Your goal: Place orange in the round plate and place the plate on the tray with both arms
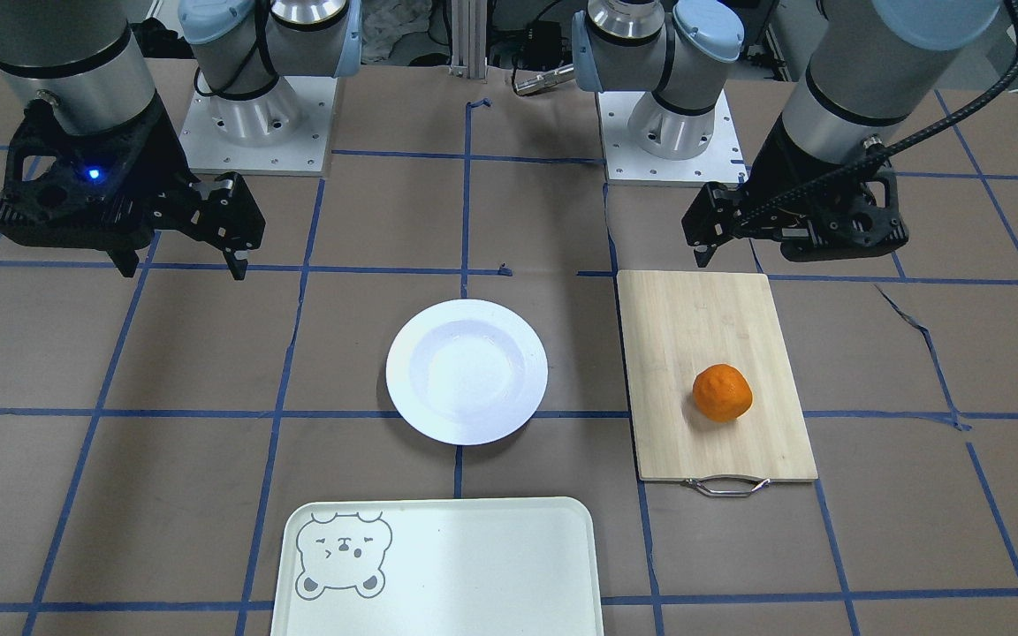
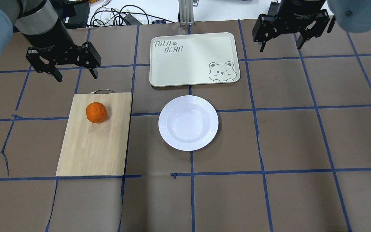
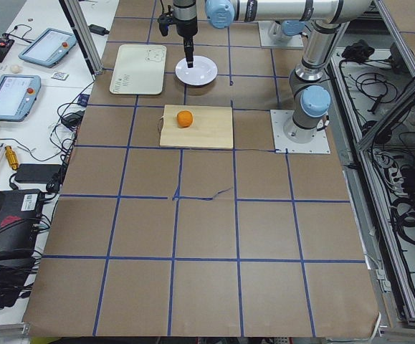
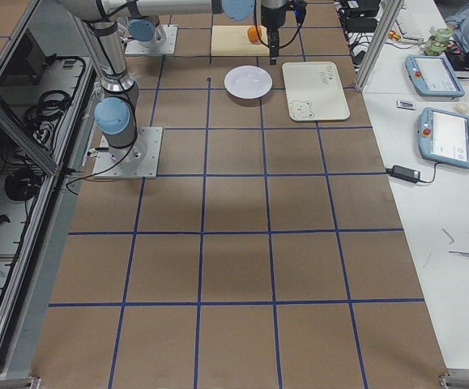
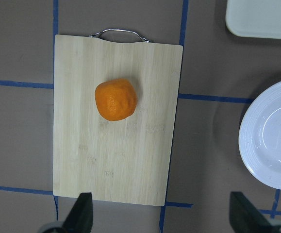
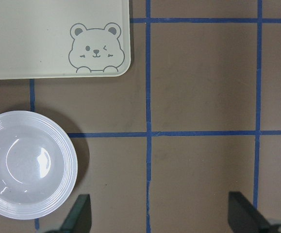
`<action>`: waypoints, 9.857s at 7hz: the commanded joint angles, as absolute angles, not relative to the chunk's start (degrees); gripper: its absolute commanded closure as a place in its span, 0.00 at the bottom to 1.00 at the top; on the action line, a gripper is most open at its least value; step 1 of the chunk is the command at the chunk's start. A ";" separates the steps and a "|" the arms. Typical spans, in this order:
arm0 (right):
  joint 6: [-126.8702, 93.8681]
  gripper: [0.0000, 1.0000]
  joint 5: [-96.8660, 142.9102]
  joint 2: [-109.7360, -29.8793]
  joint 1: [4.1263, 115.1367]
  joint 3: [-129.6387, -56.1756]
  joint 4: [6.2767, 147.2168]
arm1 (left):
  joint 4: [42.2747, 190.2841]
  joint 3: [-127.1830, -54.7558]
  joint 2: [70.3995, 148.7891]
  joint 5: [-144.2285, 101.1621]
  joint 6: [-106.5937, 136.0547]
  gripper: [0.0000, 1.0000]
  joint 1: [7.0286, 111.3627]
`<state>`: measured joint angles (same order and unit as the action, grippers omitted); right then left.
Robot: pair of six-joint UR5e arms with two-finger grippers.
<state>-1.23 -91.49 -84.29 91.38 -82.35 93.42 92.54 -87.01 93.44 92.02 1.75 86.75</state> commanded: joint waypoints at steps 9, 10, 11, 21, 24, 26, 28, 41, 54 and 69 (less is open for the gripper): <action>-0.97 0.00 -91.58 -84.29 91.23 -83.14 93.69 | 92.55 -87.01 93.43 92.02 1.67 0.00 86.66; -0.97 0.00 -91.58 -84.29 91.23 -83.14 93.69 | 92.55 -87.01 93.43 91.93 1.76 0.00 86.66; -1.05 0.00 -91.58 -84.29 91.23 -83.14 93.69 | 92.46 -86.92 93.51 92.37 1.84 0.00 86.23; 0.18 0.00 -91.32 -84.37 90.09 -84.29 94.83 | 63.46 -106.26 107.38 87.10 2.81 0.00 76.11; 0.18 0.00 -91.41 -84.38 90.00 -84.37 94.75 | 61.45 -106.17 111.35 86.57 2.90 0.00 76.20; 0.09 0.00 -91.32 -84.46 90.00 -84.99 94.83 | 59.68 -106.08 112.58 86.57 2.90 0.25 76.29; 0.09 0.00 -91.32 -84.38 89.91 -84.99 94.83 | 58.11 -105.65 112.85 86.40 2.73 0.81 76.38; 0.17 0.00 -91.32 -84.38 89.82 -85.25 94.83 | 56.52 -100.36 114.87 68.20 42.98 0.60 102.12; -12.55 0.00 -72.36 -78.84 91.58 -105.60 119.65 | 73.72 -91.59 98.90 86.57 15.12 0.00 89.66; -22.24 0.75 -67.85 -66.88 100.02 -117.42 143.53 | 87.19 -92.20 88.77 90.70 7.12 0.00 86.22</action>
<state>-22.30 -67.84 -66.89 99.65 -117.37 143.62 87.19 -92.20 88.81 90.61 7.12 86.29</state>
